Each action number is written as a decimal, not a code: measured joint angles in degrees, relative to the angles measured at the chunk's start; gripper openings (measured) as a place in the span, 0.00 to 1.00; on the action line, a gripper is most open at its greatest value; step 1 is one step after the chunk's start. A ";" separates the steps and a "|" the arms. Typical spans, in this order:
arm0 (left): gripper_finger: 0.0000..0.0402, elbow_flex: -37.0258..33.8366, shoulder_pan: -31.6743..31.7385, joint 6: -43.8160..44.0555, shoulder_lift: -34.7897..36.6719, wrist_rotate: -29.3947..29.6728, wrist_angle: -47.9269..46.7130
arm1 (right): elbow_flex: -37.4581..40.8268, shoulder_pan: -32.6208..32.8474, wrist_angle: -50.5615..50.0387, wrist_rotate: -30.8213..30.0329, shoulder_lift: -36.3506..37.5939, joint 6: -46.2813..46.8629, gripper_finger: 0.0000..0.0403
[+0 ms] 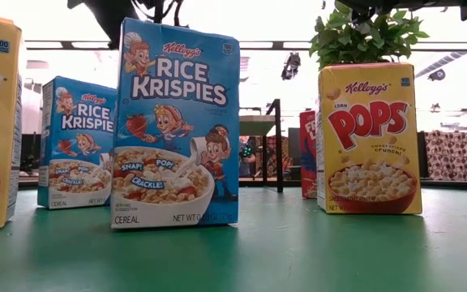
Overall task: Stack cereal on shelf
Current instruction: Adjust the red cereal on the shelf
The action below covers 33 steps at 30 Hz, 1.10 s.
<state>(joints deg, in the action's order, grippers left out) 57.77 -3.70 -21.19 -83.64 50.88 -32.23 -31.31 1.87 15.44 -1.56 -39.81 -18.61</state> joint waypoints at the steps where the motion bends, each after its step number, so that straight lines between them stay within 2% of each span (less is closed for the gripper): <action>1: 0.79 -0.73 0.00 -0.59 0.00 0.49 1.32 | 0.00 0.00 0.02 0.00 0.02 0.00 0.02; 7: 0.79 -3.87 0.00 -4.76 0.00 3.12 8.85 | 0.00 -0.02 0.09 0.00 0.00 -0.02 0.02; 16: 0.76 -4.71 0.00 -4.86 0.04 4.12 11.84 | 0.00 0.00 0.20 -0.02 0.00 -0.37 0.02; 33: 0.53 -4.49 -0.07 -4.27 0.11 4.12 13.40 | 0.00 -0.02 0.22 -0.02 0.02 -0.39 0.02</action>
<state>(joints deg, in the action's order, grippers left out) 53.28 -3.77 -25.45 -83.53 55.00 -18.83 -31.31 1.85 15.66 -1.58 -39.80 -19.00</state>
